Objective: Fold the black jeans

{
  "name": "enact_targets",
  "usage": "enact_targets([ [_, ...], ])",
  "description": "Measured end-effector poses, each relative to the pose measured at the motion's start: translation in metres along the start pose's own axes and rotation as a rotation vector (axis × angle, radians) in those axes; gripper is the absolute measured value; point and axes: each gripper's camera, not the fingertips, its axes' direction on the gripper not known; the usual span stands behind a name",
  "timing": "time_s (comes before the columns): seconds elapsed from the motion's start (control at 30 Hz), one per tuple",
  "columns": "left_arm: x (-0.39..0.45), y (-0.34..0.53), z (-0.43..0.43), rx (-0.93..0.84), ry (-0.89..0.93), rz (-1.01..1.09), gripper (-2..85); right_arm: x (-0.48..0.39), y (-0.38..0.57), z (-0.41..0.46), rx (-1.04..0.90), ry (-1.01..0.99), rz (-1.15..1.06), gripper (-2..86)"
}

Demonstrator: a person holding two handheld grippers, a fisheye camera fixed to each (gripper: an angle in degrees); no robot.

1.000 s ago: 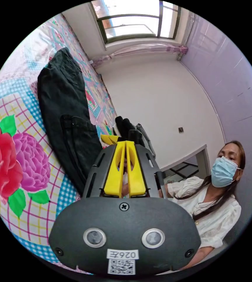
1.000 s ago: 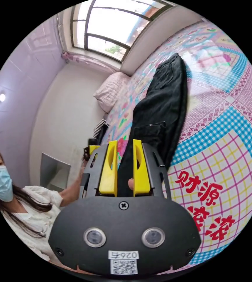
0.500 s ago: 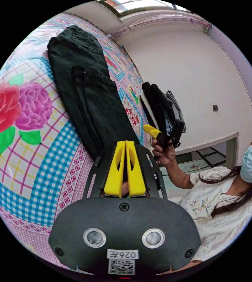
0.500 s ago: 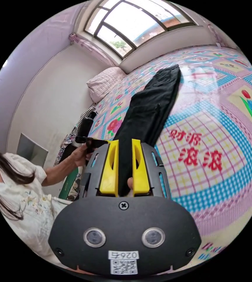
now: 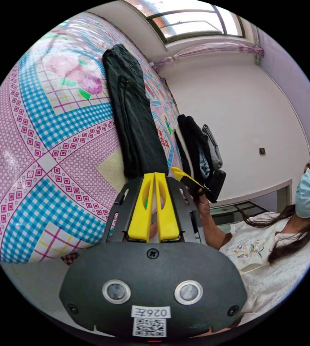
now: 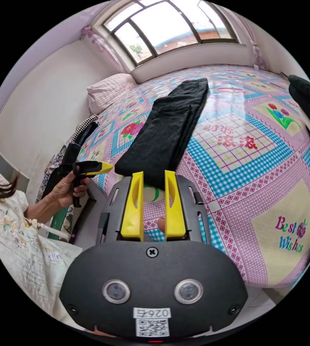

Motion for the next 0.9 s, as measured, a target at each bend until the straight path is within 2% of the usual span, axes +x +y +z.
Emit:
enact_targets([
  [0.13, 0.005, 0.009, -0.01, 0.062, -0.107, -0.017, 0.2, 0.004, 0.011, 0.01, -0.005, 0.017, 0.082, 6.3],
  [0.23, 0.005, 0.014, -0.015, 0.063, -0.177, 0.018, 5.6, -0.001, 0.021, 0.013, 0.022, 0.07, 0.064, 7.1],
  [0.37, -0.003, 0.002, 0.009, 0.038, -0.138, 0.062, 15.0, -0.005, 0.022, 0.031, 0.009, 0.105, -0.016, 9.6],
  [0.47, -0.005, -0.009, 0.026, 0.017, -0.106, 0.071, 12.6, 0.0, 0.015, 0.047, -0.006, 0.075, -0.017, 10.2],
  [0.63, -0.012, -0.024, 0.025, -0.052, -0.165, 0.052, 7.3, 0.011, 0.004, 0.056, -0.013, 0.072, -0.027, 5.5],
  [0.7, -0.015, -0.03, 0.017, -0.061, -0.12, 0.039, 6.6, 0.019, -0.002, 0.05, -0.021, 0.061, -0.016, 2.6],
  [0.9, 0.002, -0.022, -0.024, -0.084, -0.021, 0.094, 6.1, 0.031, -0.008, 0.009, -0.033, -0.085, -0.019, 1.3],
])
